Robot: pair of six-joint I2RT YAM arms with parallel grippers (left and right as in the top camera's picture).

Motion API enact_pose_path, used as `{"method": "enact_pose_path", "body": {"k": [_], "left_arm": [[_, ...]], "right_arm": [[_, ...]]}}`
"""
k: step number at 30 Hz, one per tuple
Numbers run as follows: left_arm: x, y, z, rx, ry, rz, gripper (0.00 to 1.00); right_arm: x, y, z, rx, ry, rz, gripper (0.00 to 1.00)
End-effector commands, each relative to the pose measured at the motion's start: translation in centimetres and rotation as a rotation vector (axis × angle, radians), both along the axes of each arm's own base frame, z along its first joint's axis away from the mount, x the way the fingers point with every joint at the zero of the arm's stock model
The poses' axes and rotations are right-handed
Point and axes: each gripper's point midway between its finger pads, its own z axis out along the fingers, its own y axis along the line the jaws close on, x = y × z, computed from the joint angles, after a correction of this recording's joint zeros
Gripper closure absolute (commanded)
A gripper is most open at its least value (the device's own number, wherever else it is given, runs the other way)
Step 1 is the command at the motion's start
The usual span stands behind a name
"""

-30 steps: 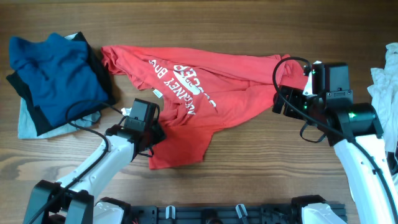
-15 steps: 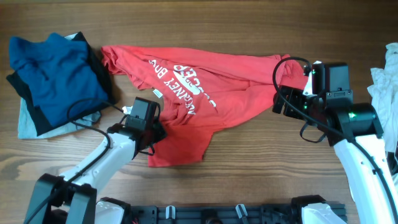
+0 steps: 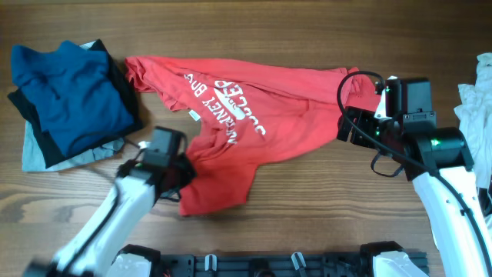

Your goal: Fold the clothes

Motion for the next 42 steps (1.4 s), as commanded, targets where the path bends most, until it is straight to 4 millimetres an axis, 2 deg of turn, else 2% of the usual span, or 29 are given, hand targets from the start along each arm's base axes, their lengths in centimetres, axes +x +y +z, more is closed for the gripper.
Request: {"method": "enact_pose_path", "body": {"k": [1, 5, 8, 14, 18, 25, 29, 33, 35, 39, 42], "left_arm": [[0.2, 3.7, 3.1, 0.044, -0.106, 0.100, 0.96], [-0.1, 7.0, 5.6, 0.055, -0.199, 0.215, 0.96], [-0.5, 8.5, 6.3, 0.079, -0.225, 0.245, 0.96], [-1.4, 11.0, 5.7, 0.107, -0.184, 0.334, 0.96], [-1.4, 12.0, 5.2, 0.113, -0.160, 0.380, 0.96], [-1.6, 12.0, 3.8, 0.114, -0.096, 0.357, 0.96], [-1.8, 11.9, 3.2, 0.108, -0.063, 0.355, 0.96], [-1.8, 11.9, 3.1, 0.108, -0.060, 0.355, 0.96], [-1.7, 12.0, 3.1, 0.108, -0.063, 0.355, 0.96], [-1.7, 12.0, 3.1, 0.109, -0.063, 0.355, 0.96], [-1.7, 12.0, 3.1, 0.108, -0.063, 0.355, 0.96]], "right_arm": [[-0.1, -0.6, -0.3, -0.017, 0.014, -0.028, 0.00], [0.0, -0.5, -1.8, -0.018, 0.068, -0.027, 0.00], [-0.1, -0.5, -3.7, -0.026, 0.132, -0.027, 0.00], [0.5, -0.6, -7.6, -0.035, 0.262, -0.056, 0.02], [1.2, -0.9, -10.2, -0.024, 0.327, -0.118, 0.09], [2.1, -2.9, -13.9, -0.015, 0.408, -0.208, 0.23], [2.1, -4.6, -16.1, -0.018, 0.465, -0.231, 0.24], [1.9, -4.6, -16.9, -0.035, 0.489, -0.158, 0.24], [1.7, -4.4, -17.7, -0.038, 0.515, -0.116, 0.28], [1.3, -3.2, -19.0, 0.012, 0.525, -0.031, 0.29], [0.7, -2.7, -19.7, 0.040, 0.532, -0.021, 0.44]]}}
